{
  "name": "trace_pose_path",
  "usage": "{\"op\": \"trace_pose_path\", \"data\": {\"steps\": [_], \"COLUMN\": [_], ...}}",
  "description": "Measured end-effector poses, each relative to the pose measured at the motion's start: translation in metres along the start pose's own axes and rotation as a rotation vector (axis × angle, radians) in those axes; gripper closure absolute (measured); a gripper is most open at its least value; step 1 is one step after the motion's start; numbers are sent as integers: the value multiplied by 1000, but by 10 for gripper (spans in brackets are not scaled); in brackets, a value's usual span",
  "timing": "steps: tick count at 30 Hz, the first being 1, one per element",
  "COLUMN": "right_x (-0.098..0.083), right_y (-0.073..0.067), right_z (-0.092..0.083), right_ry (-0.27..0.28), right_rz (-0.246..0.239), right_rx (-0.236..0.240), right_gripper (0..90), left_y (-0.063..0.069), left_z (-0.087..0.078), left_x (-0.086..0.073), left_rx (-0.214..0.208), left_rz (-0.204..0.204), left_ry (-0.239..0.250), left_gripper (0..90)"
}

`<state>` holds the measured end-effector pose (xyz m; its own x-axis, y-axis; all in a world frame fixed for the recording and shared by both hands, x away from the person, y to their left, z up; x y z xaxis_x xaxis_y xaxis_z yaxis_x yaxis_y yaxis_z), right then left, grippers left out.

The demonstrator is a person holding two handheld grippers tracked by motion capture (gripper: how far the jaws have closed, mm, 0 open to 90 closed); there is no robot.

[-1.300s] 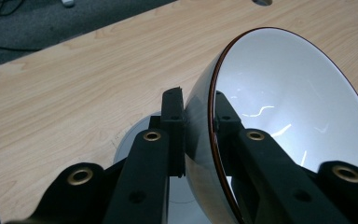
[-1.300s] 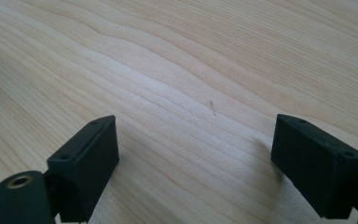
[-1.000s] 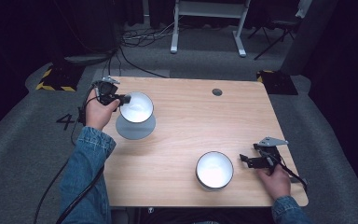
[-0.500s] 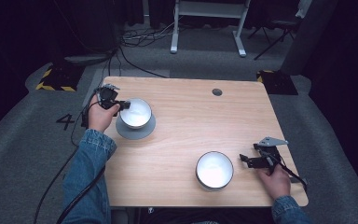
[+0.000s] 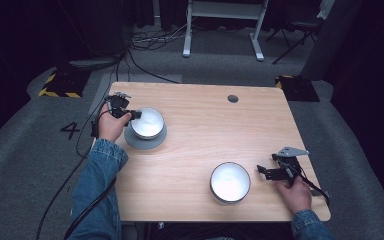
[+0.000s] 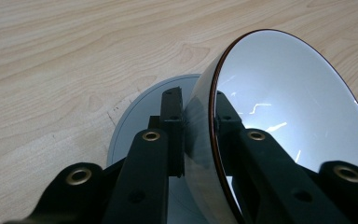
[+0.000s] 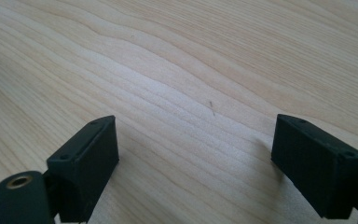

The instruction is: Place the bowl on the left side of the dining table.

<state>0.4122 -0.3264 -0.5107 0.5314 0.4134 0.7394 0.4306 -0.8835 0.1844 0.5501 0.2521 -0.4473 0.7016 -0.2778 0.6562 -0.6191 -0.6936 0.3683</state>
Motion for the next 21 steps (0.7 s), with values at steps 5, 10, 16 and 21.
{"op": "trace_pose_path", "data": {"steps": [5, 10, 16, 21], "right_x": [0, 0, 0, 0], "right_y": [0, 0, 0, 0], "right_z": [0, 0, 0, 0], "right_ry": [0, 0, 0, 0], "right_rz": [0, 0, 0, 0], "right_rx": [0, 0, 0, 0], "right_gripper": [148, 148, 147, 147], "left_y": [-6, -8, -9, 0], "left_z": [2, 1, 1, -1], "left_x": [-4, -7, -10, -7], "left_rx": [1, 34, 88, 119], "left_rz": [-22, -27, -43, -22], "left_ry": [5, -17, -17, -23], "left_gripper": [793, 806, 800, 725]}}
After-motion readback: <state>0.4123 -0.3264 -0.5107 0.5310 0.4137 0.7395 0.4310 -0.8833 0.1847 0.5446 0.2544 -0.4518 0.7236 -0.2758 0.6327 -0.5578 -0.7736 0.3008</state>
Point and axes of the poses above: each handheld gripper's, and its own axes: z roughly forward along the jaws, x roughly out of its top, y roughly to its right, the point moved 1 cm from there along z, roughly forward along the jaws, and after that the axes turned 14 degrees about -x, right-handed, at the moved point
